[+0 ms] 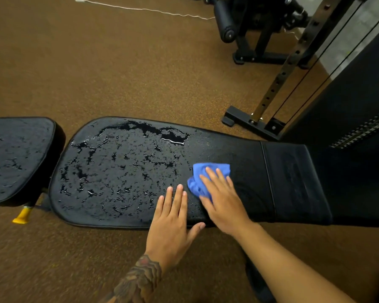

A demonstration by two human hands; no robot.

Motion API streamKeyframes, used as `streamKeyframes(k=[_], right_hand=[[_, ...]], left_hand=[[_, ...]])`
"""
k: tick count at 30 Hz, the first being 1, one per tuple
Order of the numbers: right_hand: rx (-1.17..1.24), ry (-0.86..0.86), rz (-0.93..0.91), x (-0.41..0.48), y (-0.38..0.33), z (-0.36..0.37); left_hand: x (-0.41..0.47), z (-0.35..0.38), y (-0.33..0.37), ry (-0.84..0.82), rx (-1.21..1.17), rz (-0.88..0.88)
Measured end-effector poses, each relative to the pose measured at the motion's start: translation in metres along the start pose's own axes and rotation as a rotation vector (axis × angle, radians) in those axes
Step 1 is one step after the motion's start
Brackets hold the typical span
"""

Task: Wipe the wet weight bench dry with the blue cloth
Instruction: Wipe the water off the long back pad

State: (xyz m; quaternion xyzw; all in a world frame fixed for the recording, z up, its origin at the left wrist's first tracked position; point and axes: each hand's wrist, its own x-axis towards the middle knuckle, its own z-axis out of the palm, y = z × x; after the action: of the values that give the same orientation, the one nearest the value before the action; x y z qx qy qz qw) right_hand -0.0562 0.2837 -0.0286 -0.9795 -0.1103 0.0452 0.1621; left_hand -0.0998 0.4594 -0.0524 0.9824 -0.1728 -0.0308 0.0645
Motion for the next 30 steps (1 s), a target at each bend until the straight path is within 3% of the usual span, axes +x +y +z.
streamKeyframes(k=[2,5,9,12,17,24,26,30], right_hand=[[-0.014,-0.044,-0.030,-0.031,0.016,-0.003],[-0.021,-0.027,0.074,-0.036,0.051,-0.016],[-0.022,0.047,0.248,0.033,0.073,-0.027],[-0.063,0.096,0.262,0.098,0.064,-0.025],[-0.029,0.029,0.092,0.140,0.016,-0.013],[-0.016,-0.137,-0.286,0.029,0.028,-0.016],[-0.014,-0.112,-0.239,0.023,0.051,-0.023],[-0.010,-0.010,0.032,0.072,0.068,-0.029]], left_hand=[[-0.001,-0.002,0.000,-0.014,-0.008,-0.003],[-0.001,-0.004,0.000,-0.025,-0.017,-0.009],[0.000,-0.004,0.001,-0.030,-0.009,-0.008],[0.001,-0.003,0.001,-0.033,-0.005,-0.010],[0.002,-0.005,0.002,-0.030,0.028,-0.014],[0.001,-0.010,0.004,-0.066,0.029,-0.013],[0.001,-0.011,0.004,-0.071,0.026,-0.016],[0.000,-0.011,0.004,-0.078,0.038,-0.024]])
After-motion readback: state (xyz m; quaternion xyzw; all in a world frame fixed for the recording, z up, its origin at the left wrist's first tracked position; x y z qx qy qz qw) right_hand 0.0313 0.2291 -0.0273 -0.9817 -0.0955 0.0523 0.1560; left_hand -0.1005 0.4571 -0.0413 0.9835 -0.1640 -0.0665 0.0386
